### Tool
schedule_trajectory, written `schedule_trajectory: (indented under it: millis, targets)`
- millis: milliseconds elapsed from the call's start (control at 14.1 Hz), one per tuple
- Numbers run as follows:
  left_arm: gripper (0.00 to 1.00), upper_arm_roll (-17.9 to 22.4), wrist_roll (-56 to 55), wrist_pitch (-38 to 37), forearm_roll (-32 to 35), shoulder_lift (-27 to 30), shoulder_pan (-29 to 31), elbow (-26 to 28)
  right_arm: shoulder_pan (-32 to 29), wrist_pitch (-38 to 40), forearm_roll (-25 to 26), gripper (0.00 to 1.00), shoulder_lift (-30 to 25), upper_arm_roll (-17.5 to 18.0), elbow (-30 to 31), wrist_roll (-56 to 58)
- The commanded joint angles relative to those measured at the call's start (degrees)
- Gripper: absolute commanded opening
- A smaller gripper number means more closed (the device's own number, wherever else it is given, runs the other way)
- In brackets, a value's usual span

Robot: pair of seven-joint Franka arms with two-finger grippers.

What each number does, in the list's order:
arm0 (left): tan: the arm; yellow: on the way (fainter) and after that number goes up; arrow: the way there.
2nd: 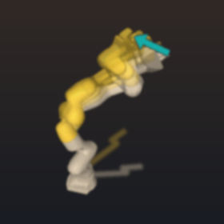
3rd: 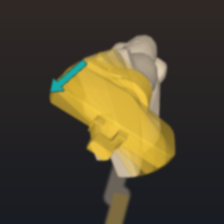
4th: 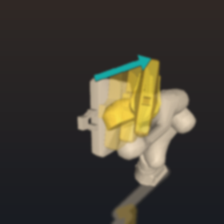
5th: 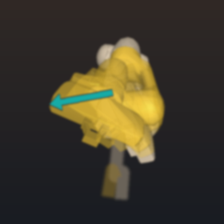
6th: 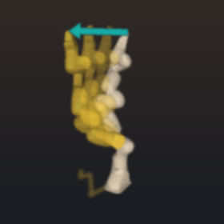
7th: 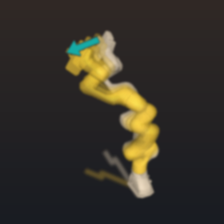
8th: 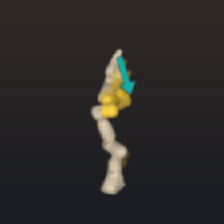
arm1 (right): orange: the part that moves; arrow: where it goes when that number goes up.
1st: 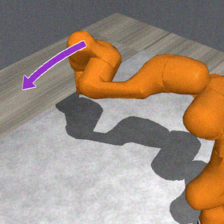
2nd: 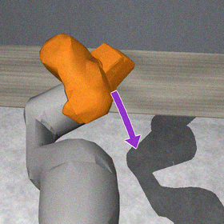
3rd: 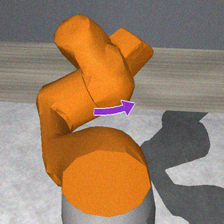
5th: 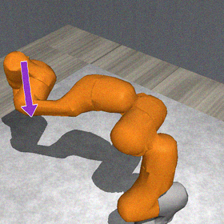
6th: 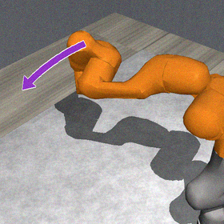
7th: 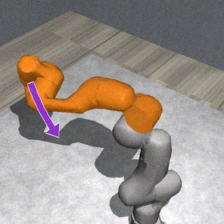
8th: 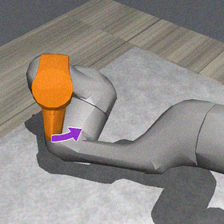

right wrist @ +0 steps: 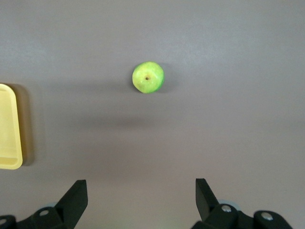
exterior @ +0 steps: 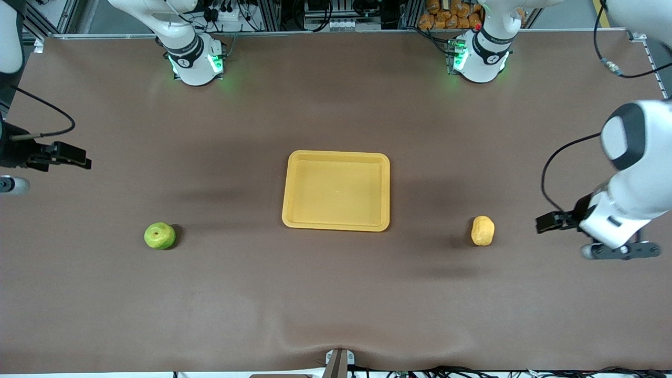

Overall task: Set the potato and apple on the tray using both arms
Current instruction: 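Lower the right gripper over the apple while the left gripper descends onto the potato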

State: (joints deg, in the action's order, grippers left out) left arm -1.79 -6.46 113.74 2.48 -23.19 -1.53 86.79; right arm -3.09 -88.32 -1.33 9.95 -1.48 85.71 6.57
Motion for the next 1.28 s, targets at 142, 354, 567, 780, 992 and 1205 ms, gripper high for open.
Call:
schedule_trajectory:
  millis: [142,354,567,780,992,1205]
  targets:
    - [1.00,-0.1,-1.0,2.9,0.1,-5.4,-1.8,0.3,-1.0,-2.5,0.0,1.00,4.5,0.8,-1.4,0.7]
    - [1.00,-0.1,-1.0,4.4,0.1,-8.0,-1.8,0.6,-1.0,-5.1,-0.1,1.00,7.2,0.8,-1.4,0.6]
    - [1.00,-0.1,-1.3,6.0,0.1,-8.4,-1.8,3.5,-1.8,-7.2,-0.1,1.00,10.0,0.8,-1.2,0.5]
    - [1.00,-0.1,-1.6,9.1,0.0,-6.8,-3.2,10.5,-2.7,-9.2,-0.8,1.00,13.2,0.8,-1.2,0.5]
    - [1.00,-0.1,-1.6,16.3,0.0,-4.0,-3.2,19.0,-2.4,-11.6,-0.9,1.00,15.4,0.8,-1.2,0.3]
    - [1.00,-0.1,-4.0,21.2,0.1,-3.3,-4.3,23.1,-2.6,-13.7,-1.0,1.00,18.5,0.9,-1.2,0.2]
